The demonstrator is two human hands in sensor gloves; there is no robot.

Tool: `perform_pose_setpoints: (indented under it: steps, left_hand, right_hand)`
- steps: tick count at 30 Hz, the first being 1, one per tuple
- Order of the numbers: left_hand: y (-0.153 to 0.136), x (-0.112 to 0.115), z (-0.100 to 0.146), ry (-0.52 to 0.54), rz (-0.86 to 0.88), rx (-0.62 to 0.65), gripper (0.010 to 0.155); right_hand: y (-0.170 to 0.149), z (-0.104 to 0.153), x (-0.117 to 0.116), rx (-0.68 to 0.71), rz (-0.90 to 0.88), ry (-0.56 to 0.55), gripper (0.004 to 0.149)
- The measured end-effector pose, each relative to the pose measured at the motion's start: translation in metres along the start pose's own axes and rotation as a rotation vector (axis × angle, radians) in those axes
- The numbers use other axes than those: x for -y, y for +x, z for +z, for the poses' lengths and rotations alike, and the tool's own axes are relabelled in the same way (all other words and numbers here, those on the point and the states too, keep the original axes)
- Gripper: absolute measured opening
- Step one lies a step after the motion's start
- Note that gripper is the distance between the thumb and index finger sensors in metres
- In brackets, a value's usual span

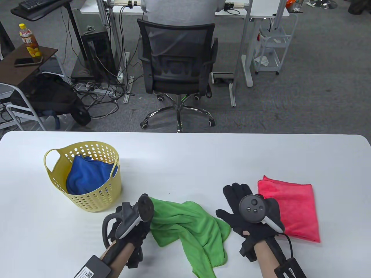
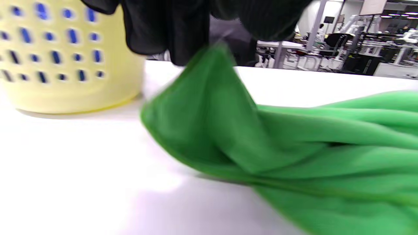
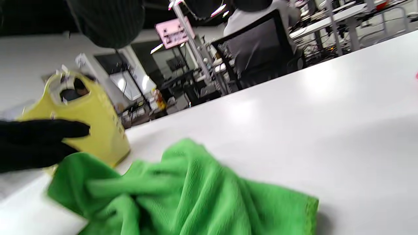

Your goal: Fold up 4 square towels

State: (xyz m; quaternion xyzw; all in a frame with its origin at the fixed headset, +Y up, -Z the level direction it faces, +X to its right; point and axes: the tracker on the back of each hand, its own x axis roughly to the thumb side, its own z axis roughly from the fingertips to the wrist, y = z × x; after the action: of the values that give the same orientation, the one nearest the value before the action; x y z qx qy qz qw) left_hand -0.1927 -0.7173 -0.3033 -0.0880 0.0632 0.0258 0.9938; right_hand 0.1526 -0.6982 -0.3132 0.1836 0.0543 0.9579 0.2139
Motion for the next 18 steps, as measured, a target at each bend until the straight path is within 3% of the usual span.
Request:
perform_pose_setpoints:
  steps: [4, 6, 10, 14, 18]
  left_hand:
    - [-0.029, -0.009, 0.012, 0.064, 0.02, -0.011, 0.064]
    - [-0.036, -0.008, 0.018, 0.069, -0.005, 0.012, 0.053]
    - [-0.037, 0.018, 0.018, -0.035, -0.116, 0.085, 0.041]
    - [-0.031, 0.054, 0.005, -0.072, -0.215, 0.063, 0.048]
    - [-0.026, 0.072, -0.008, -0.115, -0.291, 0.041, 0.058]
  right_hand:
    - [0.027, -0.001, -0.012, 0.055, 0.072, 0.054, 0.078]
    - [0.035, -0.001, -0.018, 0.045, 0.117, 0.104, 0.068]
    - [0.043, -0.004, -0.038, 0.003, 0.185, 0.305, 0.058]
    - [0.048, -0.009, -0.067, 0.02, 0.19, 0.461, 0.051]
    - [0.047, -0.011, -0.084, -0.029, 0.273, 0.504, 0.052]
